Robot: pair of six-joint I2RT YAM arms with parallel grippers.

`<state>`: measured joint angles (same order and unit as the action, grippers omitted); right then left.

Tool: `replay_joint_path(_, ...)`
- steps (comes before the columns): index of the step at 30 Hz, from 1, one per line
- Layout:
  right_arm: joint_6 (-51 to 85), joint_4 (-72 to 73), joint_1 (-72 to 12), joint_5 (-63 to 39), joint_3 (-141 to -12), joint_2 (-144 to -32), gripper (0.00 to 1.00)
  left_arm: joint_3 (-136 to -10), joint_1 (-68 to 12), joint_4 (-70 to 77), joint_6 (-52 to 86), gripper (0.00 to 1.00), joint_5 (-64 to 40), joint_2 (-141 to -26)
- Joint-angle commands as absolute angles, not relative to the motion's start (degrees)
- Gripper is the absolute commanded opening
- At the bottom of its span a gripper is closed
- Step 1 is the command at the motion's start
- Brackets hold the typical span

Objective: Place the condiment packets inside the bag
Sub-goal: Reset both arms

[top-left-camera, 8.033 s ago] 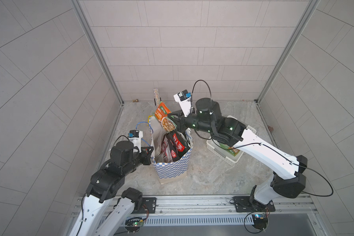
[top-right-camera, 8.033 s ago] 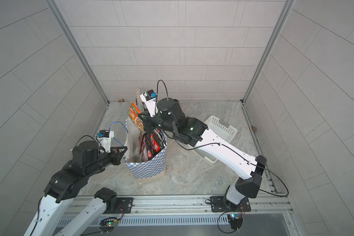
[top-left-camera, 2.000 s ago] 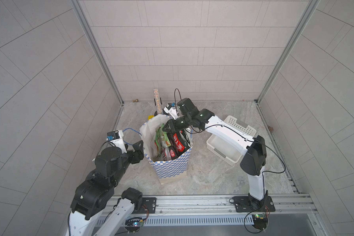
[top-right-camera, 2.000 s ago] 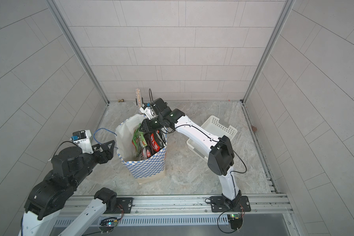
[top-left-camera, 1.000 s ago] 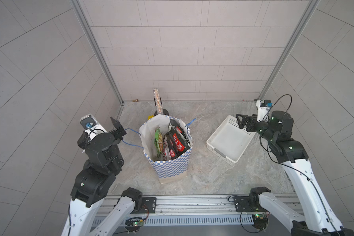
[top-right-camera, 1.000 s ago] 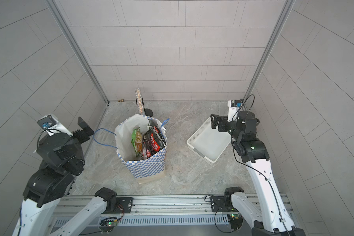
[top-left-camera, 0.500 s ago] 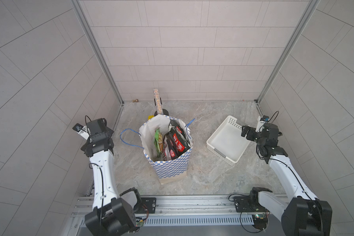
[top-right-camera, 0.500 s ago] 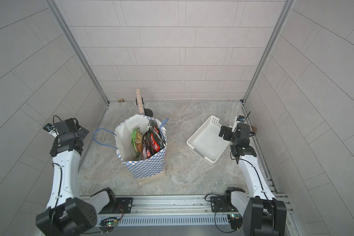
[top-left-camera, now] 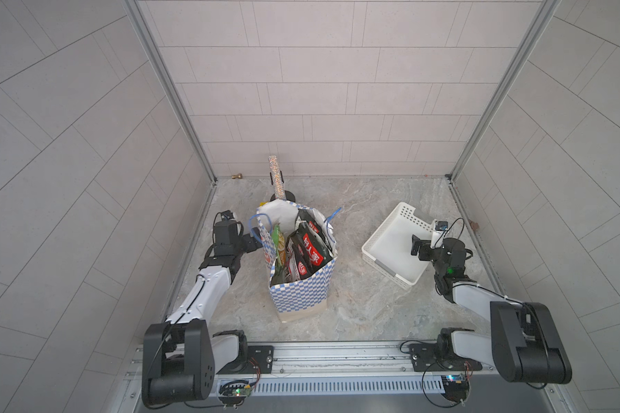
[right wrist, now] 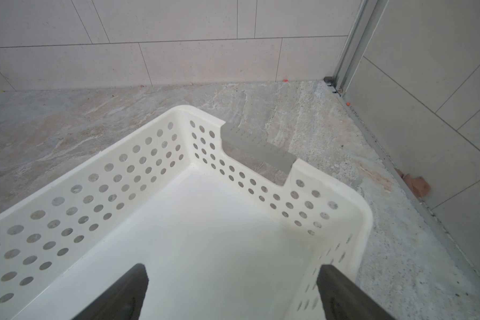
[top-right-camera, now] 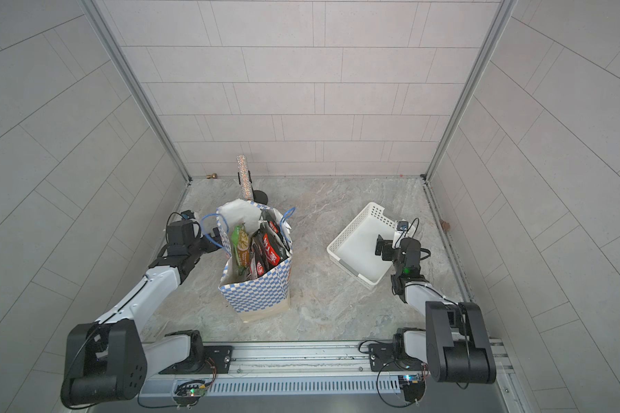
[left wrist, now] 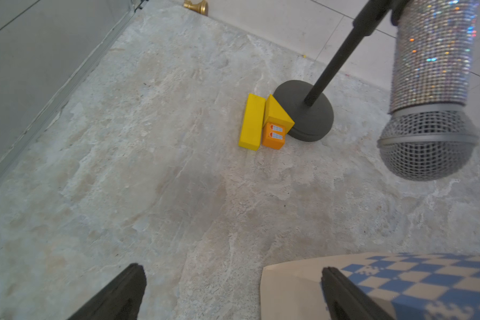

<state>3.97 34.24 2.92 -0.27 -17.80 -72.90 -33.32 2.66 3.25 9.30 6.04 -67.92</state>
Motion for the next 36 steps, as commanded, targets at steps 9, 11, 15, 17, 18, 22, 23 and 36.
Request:
replay_joint_path(9,-0.1,39.8,-0.8,0.6,-21.2,-77.1,1.0,-19.3,-6.7,45.5,-2.8,1.0,13.2,-78.9)
replay_joint_path(11,-0.6,38.2,-1.4,0.5,-22.6,-78.0,1.0,-18.6,-7.2,50.0,-2.9,1.0,14.7,-82.4)
replay_joint_path(15,-0.4,37.7,-1.7,0.5,-23.4,-78.8,1.0,-19.5,-7.4,56.0,-2.1,1.0,18.0,-88.6)
replay_joint_path(17,0.3,44.4,-1.5,-0.8,-21.3,-81.3,1.0,-24.3,-6.1,44.8,1.7,1.0,21.6,-87.9)
replay_joint_path(18,0.1,46.7,-1.5,-1.1,-20.8,-82.7,1.0,-24.5,-4.9,45.2,3.0,1.0,21.2,-88.5)
replay_joint_path(22,1.3,54.2,-1.4,2.7,-20.3,-89.3,1.0,-24.7,-4.3,44.2,3.7,1.0,21.0,-87.9)
replay_joint_path(23,2.1,55.4,-1.4,3.7,-20.4,-89.7,1.0,-24.6,-4.2,43.7,3.8,1.0,20.8,-87.7)
replay_joint_path(36,3.8,47.0,-0.4,4.8,-23.1,-88.1,1.0,-24.7,-4.3,43.8,3.7,1.0,20.8,-87.9)
